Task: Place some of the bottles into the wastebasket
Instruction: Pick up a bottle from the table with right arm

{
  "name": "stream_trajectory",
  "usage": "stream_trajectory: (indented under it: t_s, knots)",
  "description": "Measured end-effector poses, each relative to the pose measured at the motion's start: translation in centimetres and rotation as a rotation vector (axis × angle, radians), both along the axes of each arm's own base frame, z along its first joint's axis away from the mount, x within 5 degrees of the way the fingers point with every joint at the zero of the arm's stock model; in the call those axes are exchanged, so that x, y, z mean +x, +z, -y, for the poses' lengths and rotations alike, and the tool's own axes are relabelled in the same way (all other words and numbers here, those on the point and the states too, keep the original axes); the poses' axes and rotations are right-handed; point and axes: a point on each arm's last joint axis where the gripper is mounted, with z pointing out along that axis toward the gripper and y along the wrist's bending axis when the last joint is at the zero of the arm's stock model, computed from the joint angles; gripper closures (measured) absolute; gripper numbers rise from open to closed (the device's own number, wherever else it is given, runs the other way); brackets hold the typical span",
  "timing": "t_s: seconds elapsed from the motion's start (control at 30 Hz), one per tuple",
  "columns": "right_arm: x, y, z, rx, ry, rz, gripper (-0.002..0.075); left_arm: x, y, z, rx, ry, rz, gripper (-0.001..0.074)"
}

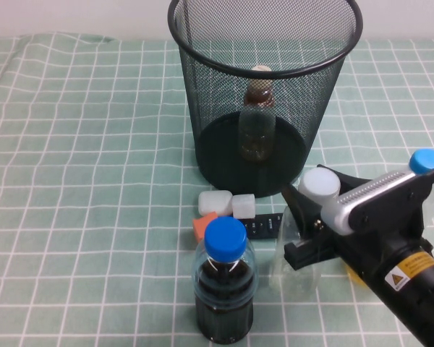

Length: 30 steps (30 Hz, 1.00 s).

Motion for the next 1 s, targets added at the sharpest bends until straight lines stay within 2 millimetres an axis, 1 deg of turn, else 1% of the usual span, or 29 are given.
stream_trajectory:
  t_s: [0.1,0.13,0.27,0.4,0.47,0.53,0.7,0.8,0.9,1.0]
  knots:
    - [0.1,0.8,-0.5,-0.013,0.029,-0.034,0.0694,0.0,0.0,0.0,0.000,0.000,0.000,0.0738]
    - [0.1,1.1,-0.7,-0.028,0.048,-0.058,0.0732,0.0,0.0,0.0,0.000,0.000,0.000,0.0738]
    - [0.0,3.3,-1.5,-0.073,0.107,-0.192,0.0729,0.0,0.0,0.0,0.000,0.000,0.000,0.0738]
    - [-0.2,5.8,-1.3,-0.096,0.163,-0.275,0.0729,0.0,0.0,0.0,0.000,0.000,0.000,0.0738]
    - [-0.3,6.6,-1.2,-0.093,0.193,-0.297,0.0729,0.0,0.0,0.0,0.000,0.000,0.000,0.0738]
    - [-0.2,7.3,-1.0,-0.089,0.206,-0.306,0.0728,0.0,0.0,0.0,0.000,0.000,0.000,0.0738]
    - [0.5,8.0,-0.5,-0.090,0.223,-0.361,0.0727,0.0,0.0,0.0,0.000,0.000,0.000,0.0738]
    - [0.8,8.3,0.1,-0.085,0.245,-0.499,0.0727,0.0,0.0,0.0,0.000,0.000,0.000,0.0738]
    - [1.3,9.3,1.4,-0.121,0.207,-0.633,0.0727,0.0,0.0,0.0,0.000,0.000,0.000,0.0738]
    - [1.6,10.7,2.1,-0.149,0.150,-0.676,0.0727,0.0,0.0,0.0,0.000,0.000,0.000,0.0738]
